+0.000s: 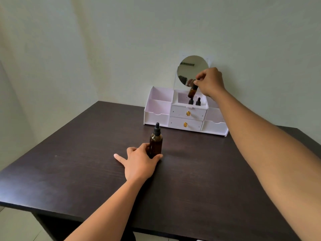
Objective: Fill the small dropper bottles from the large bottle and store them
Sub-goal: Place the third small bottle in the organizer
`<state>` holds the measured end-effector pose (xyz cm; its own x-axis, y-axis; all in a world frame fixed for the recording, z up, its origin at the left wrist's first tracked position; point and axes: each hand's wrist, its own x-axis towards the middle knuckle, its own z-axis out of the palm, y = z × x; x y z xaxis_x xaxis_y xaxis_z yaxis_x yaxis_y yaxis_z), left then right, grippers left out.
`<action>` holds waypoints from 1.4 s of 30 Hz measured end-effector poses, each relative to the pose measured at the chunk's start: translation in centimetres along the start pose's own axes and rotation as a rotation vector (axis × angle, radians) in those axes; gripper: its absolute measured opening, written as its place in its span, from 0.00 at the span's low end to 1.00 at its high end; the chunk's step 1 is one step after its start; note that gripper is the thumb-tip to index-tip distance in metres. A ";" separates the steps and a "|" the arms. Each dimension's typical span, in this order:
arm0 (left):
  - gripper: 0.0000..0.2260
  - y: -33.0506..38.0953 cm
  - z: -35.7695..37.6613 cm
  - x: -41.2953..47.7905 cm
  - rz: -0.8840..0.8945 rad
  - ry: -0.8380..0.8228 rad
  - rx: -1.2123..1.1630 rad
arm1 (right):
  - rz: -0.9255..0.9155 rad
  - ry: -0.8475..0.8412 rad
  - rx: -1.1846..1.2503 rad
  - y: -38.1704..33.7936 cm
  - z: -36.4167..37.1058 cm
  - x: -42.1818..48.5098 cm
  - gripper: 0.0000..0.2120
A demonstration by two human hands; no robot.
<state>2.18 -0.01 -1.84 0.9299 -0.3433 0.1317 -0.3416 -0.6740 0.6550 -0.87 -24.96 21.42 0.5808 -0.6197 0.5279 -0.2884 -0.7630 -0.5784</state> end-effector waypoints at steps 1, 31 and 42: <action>0.29 0.0 0.1 0.2 -0.010 -0.001 -0.002 | -0.009 -0.006 -0.011 0.2 0.5 0.4 0.08; 0.27 0.6 -0.4 -0.4 0.019 0.062 -0.011 | 0.020 -0.285 -0.345 3.3 8.7 2.9 0.07; 0.26 1.1 -0.9 -0.7 0.018 0.042 -0.010 | -0.132 0.001 -0.126 1.1 5.4 -1.9 0.12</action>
<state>1.22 0.04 -0.55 0.9285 -0.3279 0.1745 -0.3575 -0.6615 0.6593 1.86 -23.63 16.42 0.6190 -0.5124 0.5952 -0.3027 -0.8549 -0.4213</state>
